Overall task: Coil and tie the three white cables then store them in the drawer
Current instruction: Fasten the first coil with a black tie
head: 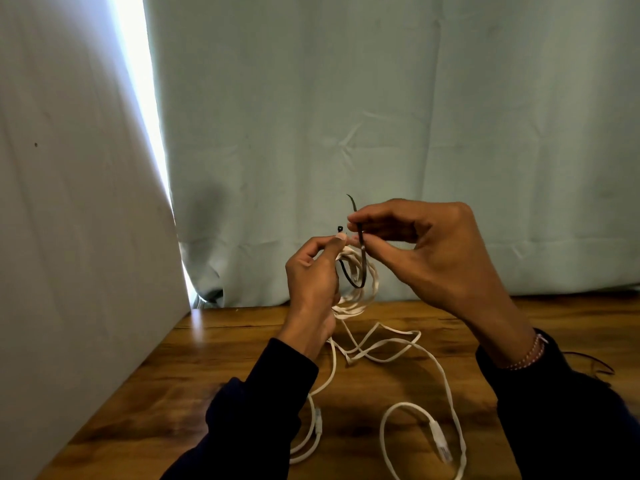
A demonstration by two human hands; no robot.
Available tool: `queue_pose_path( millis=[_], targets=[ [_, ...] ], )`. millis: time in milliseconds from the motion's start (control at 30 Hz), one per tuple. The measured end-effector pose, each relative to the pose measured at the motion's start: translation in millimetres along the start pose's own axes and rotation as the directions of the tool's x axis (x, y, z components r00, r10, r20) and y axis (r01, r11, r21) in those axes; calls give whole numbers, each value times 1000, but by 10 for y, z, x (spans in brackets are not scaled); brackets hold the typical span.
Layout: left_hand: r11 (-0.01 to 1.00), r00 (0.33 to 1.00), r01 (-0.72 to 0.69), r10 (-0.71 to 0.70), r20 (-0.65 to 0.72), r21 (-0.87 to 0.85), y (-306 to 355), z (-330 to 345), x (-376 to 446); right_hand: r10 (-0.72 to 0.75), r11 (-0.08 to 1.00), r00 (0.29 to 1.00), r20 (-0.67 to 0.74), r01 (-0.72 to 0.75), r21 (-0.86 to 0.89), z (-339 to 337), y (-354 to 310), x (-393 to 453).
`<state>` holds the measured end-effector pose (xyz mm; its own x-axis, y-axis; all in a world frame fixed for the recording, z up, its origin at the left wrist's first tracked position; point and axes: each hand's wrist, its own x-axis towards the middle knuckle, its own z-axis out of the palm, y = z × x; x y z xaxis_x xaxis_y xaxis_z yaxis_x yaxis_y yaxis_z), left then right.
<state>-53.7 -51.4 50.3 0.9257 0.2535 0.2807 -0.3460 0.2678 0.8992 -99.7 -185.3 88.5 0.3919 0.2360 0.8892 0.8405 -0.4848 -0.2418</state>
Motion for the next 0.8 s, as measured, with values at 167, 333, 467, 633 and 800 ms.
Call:
queue_pose_path(
  millis=[167,333,467,633,800],
  targets=[
    [1000,1000,8,-7,14,-28,98,18,-50,-233,948,969,-82,208,-241,26,165,26],
    [998,998,-55,56,20,-25,181,11,-106,-292,925,956,8,285,-252,67,215,-6],
    [997,997,-76,76,14,-15,214,6,-133,-292,923,956,25,289,-253,75,194,0],
    [996,996,-85,85,18,-18,219,16,-141,-292,919,956,17,286,-273,66,201,-3],
    [997,997,-77,77,24,-18,209,13,-140,-295,917,955,34,292,-271,63,202,-5]
  ],
)
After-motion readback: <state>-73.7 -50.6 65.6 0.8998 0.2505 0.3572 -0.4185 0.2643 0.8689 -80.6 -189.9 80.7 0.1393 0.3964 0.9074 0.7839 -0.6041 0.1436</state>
